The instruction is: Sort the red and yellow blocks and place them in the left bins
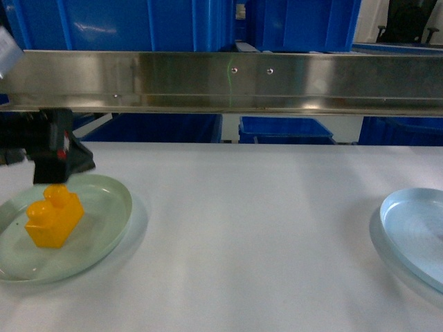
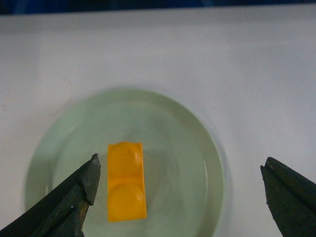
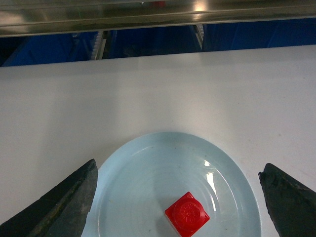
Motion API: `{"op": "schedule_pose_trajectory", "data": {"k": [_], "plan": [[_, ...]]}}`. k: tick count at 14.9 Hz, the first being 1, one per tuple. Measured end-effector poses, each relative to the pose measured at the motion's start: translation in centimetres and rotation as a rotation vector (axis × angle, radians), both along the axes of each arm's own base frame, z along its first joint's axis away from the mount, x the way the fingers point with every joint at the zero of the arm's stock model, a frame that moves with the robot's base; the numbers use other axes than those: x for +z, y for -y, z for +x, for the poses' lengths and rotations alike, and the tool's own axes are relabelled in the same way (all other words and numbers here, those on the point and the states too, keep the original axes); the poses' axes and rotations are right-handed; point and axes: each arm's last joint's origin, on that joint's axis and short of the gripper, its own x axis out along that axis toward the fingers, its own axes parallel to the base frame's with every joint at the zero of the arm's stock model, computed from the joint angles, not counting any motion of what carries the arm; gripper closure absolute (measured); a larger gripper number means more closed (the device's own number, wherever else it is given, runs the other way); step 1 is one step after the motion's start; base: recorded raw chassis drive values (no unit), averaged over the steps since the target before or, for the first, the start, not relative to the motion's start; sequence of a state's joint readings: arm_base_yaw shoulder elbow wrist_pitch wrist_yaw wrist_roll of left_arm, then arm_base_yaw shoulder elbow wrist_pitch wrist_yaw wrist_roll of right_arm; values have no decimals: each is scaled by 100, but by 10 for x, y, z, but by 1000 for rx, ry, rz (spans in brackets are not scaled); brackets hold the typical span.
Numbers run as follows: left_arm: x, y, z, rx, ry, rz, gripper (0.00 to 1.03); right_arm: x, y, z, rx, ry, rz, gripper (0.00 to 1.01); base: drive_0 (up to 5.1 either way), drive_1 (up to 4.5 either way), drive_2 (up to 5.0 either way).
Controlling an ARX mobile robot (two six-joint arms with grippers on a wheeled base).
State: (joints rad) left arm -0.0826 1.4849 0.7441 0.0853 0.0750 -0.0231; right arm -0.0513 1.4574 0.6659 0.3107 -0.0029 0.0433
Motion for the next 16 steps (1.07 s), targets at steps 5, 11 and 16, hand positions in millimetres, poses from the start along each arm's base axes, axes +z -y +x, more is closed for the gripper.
{"op": "schedule_pose_trajectory", "data": {"k": [5,11,16], "plan": [[-11,-2,-2,37,4,30,5,-1,0,0,1,-2,-10,3,0,0,0],[-11,-2,-2,37,3,31,5,-30,4,37,19,-244,27,3,0,0,0],[-11,-3,-2,37,3,30,5,-60,30,52,30,-429,5,3,0,0,0]]}}
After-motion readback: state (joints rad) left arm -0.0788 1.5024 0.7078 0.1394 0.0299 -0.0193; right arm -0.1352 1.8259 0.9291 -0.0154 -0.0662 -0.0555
